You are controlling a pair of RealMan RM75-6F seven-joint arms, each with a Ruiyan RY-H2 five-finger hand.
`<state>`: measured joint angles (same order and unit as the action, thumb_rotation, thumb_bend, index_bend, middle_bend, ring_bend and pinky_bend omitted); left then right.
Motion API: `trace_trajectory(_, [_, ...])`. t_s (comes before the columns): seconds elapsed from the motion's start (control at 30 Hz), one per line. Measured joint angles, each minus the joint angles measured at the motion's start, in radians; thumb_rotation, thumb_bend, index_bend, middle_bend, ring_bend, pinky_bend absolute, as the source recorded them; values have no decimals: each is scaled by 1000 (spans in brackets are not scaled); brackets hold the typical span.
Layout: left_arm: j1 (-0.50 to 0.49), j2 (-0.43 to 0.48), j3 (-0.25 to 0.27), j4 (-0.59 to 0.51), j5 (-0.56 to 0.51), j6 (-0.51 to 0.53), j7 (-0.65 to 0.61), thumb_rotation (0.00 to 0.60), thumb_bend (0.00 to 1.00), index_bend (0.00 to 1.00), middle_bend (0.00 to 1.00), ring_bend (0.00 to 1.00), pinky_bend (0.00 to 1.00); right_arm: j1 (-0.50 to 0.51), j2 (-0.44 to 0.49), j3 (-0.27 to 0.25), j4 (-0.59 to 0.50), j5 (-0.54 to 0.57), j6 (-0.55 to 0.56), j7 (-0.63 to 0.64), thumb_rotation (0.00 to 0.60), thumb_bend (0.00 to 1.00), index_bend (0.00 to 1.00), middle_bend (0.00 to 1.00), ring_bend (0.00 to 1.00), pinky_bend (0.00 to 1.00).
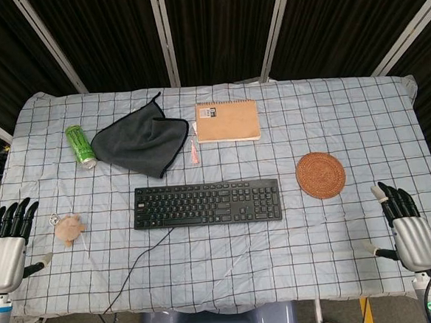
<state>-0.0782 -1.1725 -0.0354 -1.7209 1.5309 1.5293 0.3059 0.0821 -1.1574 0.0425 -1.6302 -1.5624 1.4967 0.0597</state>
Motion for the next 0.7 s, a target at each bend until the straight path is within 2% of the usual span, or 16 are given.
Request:
trace_trajectory(0.53, [-4,2,-1,-5,3,-4,10,600,24,0,0,0,0,0,0,0,-4,5,-3,5,600,73,0,0,0,0])
trace_trajectory(0.7, [-19,13,-6,-40,-4,-30,23,600,25,0,0,0,0,0,0,2,-8,8,-4,8,600,72,0,0,0,0])
